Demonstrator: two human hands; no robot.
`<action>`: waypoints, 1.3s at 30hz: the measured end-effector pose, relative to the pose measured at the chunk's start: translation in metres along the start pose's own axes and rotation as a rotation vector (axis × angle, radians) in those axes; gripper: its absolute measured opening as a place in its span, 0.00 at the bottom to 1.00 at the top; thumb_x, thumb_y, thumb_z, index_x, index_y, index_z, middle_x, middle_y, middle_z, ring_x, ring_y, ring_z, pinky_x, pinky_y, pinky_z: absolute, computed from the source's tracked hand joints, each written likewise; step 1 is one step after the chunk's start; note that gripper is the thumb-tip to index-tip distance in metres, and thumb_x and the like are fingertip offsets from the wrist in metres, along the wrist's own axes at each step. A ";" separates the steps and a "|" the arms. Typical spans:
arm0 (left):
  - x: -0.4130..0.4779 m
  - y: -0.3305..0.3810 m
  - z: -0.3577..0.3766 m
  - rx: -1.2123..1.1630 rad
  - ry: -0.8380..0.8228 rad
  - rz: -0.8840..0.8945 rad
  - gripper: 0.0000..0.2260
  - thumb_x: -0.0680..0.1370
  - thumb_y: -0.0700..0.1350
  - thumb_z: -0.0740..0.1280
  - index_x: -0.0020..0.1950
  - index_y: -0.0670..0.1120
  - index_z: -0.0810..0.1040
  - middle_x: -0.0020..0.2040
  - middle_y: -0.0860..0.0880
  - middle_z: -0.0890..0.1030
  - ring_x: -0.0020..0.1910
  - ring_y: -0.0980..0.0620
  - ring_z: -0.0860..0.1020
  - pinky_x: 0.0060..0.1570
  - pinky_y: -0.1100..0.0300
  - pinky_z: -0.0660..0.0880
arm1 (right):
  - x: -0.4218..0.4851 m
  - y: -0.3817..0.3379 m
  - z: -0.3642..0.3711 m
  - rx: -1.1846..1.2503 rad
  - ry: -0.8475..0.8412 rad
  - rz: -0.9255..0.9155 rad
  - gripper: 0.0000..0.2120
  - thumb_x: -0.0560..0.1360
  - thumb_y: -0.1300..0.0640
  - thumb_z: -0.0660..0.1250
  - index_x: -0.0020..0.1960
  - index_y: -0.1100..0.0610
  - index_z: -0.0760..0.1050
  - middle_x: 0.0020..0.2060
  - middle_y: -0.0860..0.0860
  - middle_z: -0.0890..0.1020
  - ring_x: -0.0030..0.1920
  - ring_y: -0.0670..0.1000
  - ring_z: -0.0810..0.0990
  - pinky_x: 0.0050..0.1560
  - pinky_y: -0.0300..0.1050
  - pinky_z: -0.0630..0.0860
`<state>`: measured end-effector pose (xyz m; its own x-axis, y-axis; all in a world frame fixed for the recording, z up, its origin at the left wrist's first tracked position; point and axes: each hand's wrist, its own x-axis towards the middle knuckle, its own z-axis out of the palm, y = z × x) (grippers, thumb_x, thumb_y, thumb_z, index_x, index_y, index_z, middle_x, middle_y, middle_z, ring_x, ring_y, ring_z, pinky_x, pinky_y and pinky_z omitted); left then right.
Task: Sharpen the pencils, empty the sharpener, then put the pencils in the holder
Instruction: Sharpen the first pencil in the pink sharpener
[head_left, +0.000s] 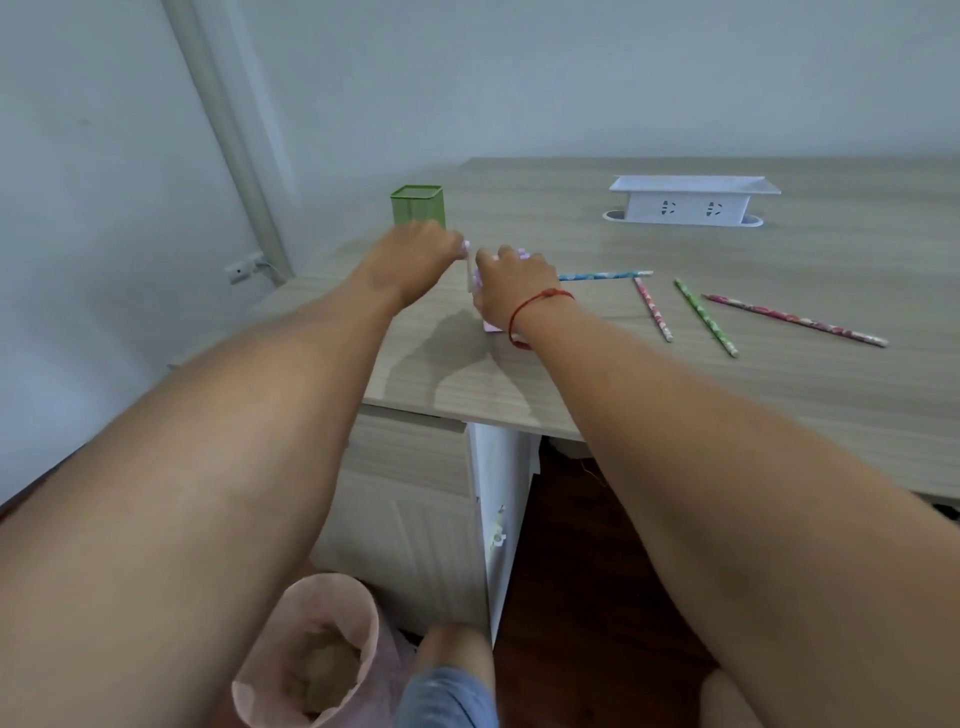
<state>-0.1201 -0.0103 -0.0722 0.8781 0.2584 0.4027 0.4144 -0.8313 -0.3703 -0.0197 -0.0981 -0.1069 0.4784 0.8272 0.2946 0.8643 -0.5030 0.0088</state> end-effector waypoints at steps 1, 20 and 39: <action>-0.006 0.003 -0.001 -0.022 0.012 -0.005 0.10 0.82 0.42 0.57 0.51 0.38 0.75 0.45 0.36 0.79 0.46 0.34 0.78 0.36 0.50 0.66 | 0.000 0.000 -0.001 -0.012 -0.001 -0.006 0.17 0.81 0.55 0.55 0.67 0.58 0.68 0.65 0.58 0.73 0.65 0.64 0.72 0.65 0.60 0.70; -0.041 0.043 0.027 -0.088 -0.214 -0.041 0.12 0.81 0.37 0.56 0.56 0.37 0.77 0.52 0.37 0.80 0.52 0.37 0.78 0.44 0.52 0.69 | 0.000 0.008 -0.002 -0.024 -0.029 -0.098 0.19 0.82 0.53 0.52 0.69 0.60 0.66 0.66 0.61 0.71 0.67 0.63 0.71 0.64 0.55 0.70; 0.014 -0.004 0.010 -0.079 -0.045 -0.036 0.12 0.81 0.43 0.56 0.54 0.38 0.77 0.48 0.34 0.79 0.49 0.35 0.78 0.38 0.51 0.68 | -0.004 0.010 0.000 -0.043 0.035 -0.095 0.19 0.82 0.51 0.51 0.69 0.59 0.65 0.67 0.57 0.70 0.65 0.62 0.72 0.62 0.54 0.70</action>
<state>-0.1073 0.0012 -0.0731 0.8735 0.3093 0.3760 0.4275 -0.8568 -0.2883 -0.0131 -0.1067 -0.1079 0.3885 0.8626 0.3238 0.8976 -0.4338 0.0787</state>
